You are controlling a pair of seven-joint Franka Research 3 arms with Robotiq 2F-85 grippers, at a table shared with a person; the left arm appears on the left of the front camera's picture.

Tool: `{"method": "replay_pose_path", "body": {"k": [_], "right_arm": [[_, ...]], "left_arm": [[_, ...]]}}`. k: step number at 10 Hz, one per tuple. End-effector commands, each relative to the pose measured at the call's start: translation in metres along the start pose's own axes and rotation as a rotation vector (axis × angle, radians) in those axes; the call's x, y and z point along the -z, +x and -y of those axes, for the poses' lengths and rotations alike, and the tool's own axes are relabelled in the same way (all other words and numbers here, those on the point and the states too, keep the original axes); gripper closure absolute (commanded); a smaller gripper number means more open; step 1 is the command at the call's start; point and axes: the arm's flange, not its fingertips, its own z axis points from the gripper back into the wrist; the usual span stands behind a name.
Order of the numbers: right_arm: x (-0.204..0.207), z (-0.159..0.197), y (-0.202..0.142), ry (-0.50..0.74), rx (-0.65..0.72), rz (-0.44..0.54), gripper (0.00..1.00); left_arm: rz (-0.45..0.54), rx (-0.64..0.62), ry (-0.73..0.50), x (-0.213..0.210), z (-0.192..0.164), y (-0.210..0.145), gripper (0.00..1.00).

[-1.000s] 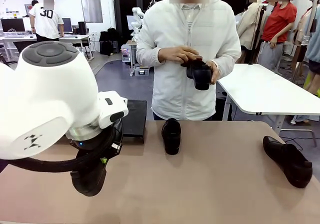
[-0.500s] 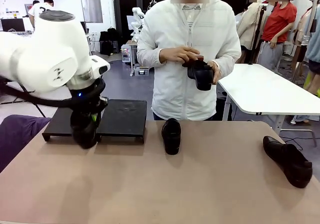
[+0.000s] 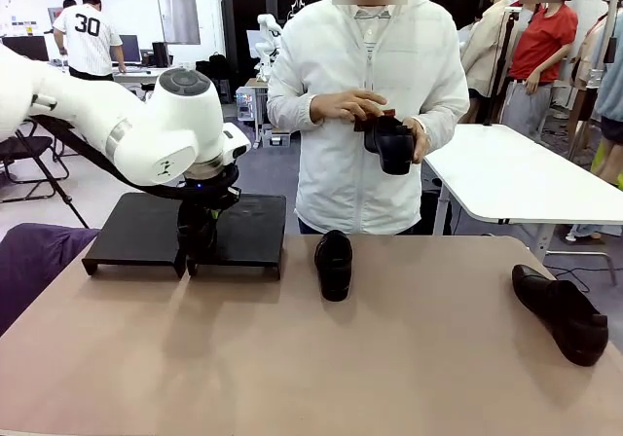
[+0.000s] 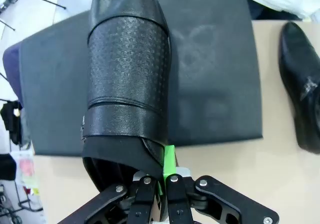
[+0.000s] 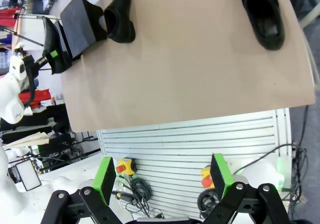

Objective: Organize the shoes by placing them on the stand.
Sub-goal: Place the Shoe from the middle of the table onto the Shoes Stand.

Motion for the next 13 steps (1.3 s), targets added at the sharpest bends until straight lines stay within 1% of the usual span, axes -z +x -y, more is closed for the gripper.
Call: {"method": "replay_pose_path", "body": {"k": [1,2,3,5,7,8,9,13], "right_arm": [[-0.003,0.001,0.001,-0.005,-0.015,-0.004,0.00],[-0.003,0.001,0.001,-0.005,-0.015,-0.004,0.00],[-0.003,0.001,0.001,-0.005,-0.015,-0.004,0.00],[-0.003,0.001,0.001,-0.005,-0.015,-0.004,0.00],[-0.003,0.001,0.001,-0.005,-0.015,-0.004,0.00],[-0.003,0.001,0.001,-0.005,-0.015,-0.004,0.00],[-0.003,0.001,0.001,-0.005,-0.015,-0.004,0.00],[-0.003,0.001,0.001,-0.005,-0.015,-0.004,0.00]], "left_arm": [[0.076,-0.097,0.066,0.017,-0.003,0.020,1.00],[0.114,-0.122,0.068,0.031,-0.001,0.025,1.00],[0.117,-0.136,0.063,0.044,0.001,0.031,1.00],[0.086,-0.139,0.068,0.060,0.000,0.039,1.00],[0.075,-0.129,0.064,0.065,0.003,0.043,1.00],[0.077,-0.127,0.052,0.065,0.002,0.042,0.51],[0.074,-0.126,0.050,0.065,0.002,0.041,0.00],[0.101,-0.098,0.055,0.055,0.004,0.035,0.00]]}}
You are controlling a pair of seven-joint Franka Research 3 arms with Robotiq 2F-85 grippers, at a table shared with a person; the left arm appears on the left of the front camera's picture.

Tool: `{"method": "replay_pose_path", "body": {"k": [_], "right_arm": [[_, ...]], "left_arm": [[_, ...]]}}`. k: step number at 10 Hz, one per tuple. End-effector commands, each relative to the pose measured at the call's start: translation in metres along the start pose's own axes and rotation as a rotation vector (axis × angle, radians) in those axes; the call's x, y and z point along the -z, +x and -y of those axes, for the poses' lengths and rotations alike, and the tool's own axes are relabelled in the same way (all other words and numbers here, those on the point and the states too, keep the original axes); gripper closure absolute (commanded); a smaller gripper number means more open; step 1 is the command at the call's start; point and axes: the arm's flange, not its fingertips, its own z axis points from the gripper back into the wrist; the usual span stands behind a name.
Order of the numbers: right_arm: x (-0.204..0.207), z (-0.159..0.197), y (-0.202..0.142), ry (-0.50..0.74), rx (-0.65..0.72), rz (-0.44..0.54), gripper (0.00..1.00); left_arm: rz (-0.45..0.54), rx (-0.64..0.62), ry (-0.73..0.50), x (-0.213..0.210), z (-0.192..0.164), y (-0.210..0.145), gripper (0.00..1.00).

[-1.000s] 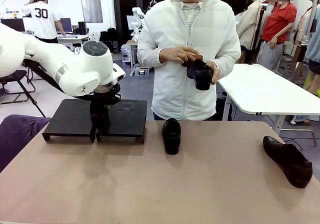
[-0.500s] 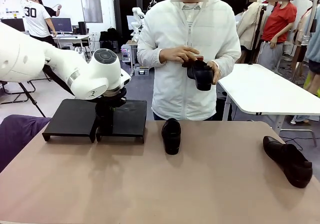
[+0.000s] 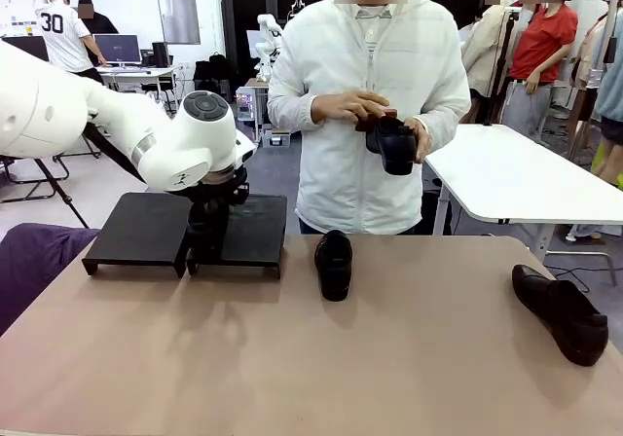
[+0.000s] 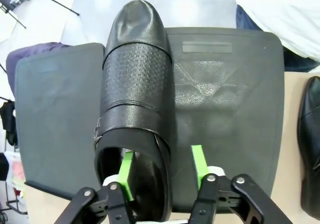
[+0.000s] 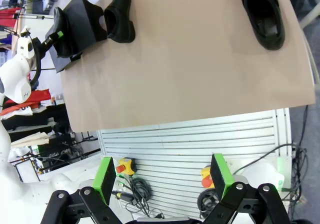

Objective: Organize the shoes by placing them on the stand.
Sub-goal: Place the Shoe from the middle of the table onto the Shoes Stand.

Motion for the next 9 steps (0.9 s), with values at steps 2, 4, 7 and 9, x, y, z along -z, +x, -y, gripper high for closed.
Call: {"method": "replay_pose_path", "body": {"k": [2,4,7,9], "right_arm": [[-0.003,0.001,0.000,-0.005,-0.015,-0.004,0.00],[-0.003,0.001,0.000,-0.005,-0.015,-0.004,0.00],[-0.003,0.001,0.000,-0.005,-0.015,-0.004,0.00],[-0.003,0.001,0.000,-0.005,-0.015,-0.004,0.00]], "left_arm": [[0.057,0.010,-0.005,-0.031,-0.005,-0.007,0.00],[0.017,0.016,-0.040,-0.096,-0.015,-0.026,0.00],[-0.201,0.019,-0.225,-0.203,-0.046,-0.100,0.00],[-0.303,0.050,-0.354,-0.239,-0.073,-0.160,0.00]]}}
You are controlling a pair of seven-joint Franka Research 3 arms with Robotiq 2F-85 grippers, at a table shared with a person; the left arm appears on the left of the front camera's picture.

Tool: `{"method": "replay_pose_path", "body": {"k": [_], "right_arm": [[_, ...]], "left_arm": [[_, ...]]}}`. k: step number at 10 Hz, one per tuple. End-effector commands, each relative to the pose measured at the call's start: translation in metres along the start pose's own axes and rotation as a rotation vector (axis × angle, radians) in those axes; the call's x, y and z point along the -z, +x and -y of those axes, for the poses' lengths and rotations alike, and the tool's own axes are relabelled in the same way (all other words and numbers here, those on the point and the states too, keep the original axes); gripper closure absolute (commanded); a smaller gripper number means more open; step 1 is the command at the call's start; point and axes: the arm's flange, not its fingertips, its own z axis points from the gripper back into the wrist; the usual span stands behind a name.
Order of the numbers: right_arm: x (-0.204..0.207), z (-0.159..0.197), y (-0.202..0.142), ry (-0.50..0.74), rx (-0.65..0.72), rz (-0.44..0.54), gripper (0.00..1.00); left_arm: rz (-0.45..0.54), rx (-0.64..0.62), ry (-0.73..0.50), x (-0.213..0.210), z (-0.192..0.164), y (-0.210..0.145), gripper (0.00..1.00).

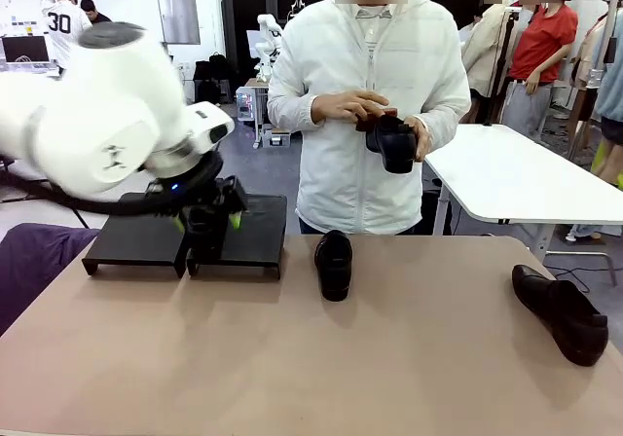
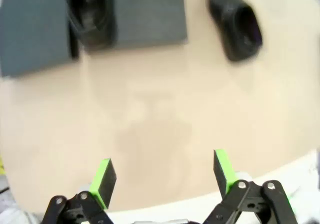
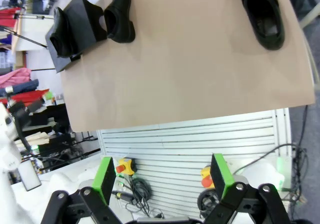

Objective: Organize the shoes by placing them on the stand.
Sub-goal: Place the Shoe from the middle of the table onto the Shoes Stand, then pick up one Shoe and place it in the middle of the table.

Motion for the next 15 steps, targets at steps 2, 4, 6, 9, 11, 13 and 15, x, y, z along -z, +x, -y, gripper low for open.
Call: {"method": "replay_pose_path", "body": {"k": [2,4,6,9,11,13,15], "right_arm": [[-0.003,0.001,0.000,-0.004,-0.015,-0.003,0.00],[-0.003,0.001,0.000,-0.004,-0.015,-0.003,0.00],[-0.003,0.001,0.000,-0.004,-0.015,-0.003,0.00],[-0.003,0.001,0.000,-0.004,-0.015,-0.003,0.00],[-0.003,0.001,0.000,-0.004,-0.015,-0.003,0.00],[-0.003,0.001,0.000,-0.004,-0.015,-0.003,0.00],[-0.003,0.001,0.000,-0.004,-0.015,-0.003,0.00]], "left_arm": [[-0.058,-0.075,-0.170,-0.049,-0.070,-0.094,0.00],[0.019,-0.236,-0.466,-0.053,-0.150,-0.139,0.00],[0.243,-0.457,-0.669,-0.030,-0.217,-0.156,0.00],[0.119,-0.337,-0.566,-0.112,-0.181,-0.068,0.00],[0.119,-0.337,-0.566,-0.112,-0.181,-0.068,0.00],[0.119,-0.337,-0.566,-0.112,-0.181,-0.068,0.00],[0.119,-0.337,-0.566,-0.112,-0.181,-0.068,0.00]]}}
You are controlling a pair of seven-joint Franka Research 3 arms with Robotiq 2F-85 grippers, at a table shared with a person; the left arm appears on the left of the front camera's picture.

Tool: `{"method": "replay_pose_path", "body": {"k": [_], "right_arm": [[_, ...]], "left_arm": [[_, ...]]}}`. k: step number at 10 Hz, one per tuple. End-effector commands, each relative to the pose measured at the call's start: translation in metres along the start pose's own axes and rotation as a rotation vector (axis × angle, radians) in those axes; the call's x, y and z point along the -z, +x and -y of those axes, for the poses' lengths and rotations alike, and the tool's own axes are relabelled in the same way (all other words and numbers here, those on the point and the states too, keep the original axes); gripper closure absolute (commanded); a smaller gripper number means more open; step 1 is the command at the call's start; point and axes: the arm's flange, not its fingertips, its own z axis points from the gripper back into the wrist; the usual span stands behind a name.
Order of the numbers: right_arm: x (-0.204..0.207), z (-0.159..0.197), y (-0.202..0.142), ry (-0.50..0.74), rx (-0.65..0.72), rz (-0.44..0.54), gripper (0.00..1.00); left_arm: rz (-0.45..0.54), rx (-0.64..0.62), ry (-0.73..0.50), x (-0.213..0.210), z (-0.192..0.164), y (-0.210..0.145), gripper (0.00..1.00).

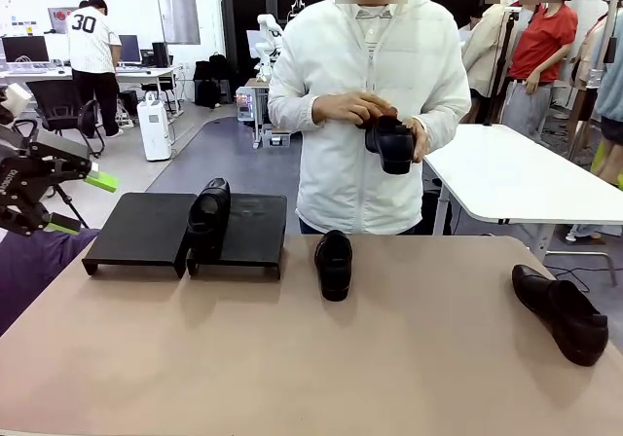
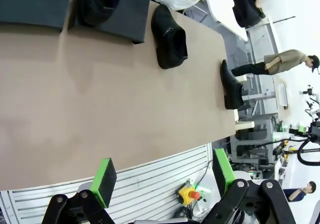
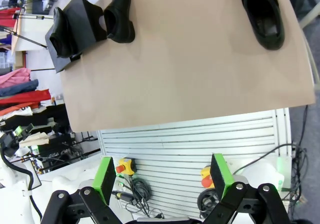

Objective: Organize the shoes by placing them on the stand.
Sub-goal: Pick up one Shoe and place it in the middle of the table.

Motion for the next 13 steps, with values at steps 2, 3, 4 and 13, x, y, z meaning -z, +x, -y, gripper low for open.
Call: {"method": "replay_pose_path", "body": {"k": [2,3,4,13], "right_arm": [[-0.003,0.001,0.000,-0.004,-0.016,-0.004,0.00],[-0.003,0.001,0.000,-0.004,-0.016,-0.004,0.00],[-0.003,0.001,0.000,-0.004,-0.016,-0.004,0.00],[0.134,0.046,0.104,-0.690,-0.098,0.209,0.00]], "left_arm": [[-0.004,-0.004,-0.023,-0.003,0.000,0.001,0.00],[-0.004,-0.004,-0.023,-0.003,0.000,0.001,0.00],[-0.004,-0.004,-0.023,-0.003,0.000,0.001,0.00],[-0.004,-0.004,-0.023,-0.003,0.000,0.001,0.00]]}}
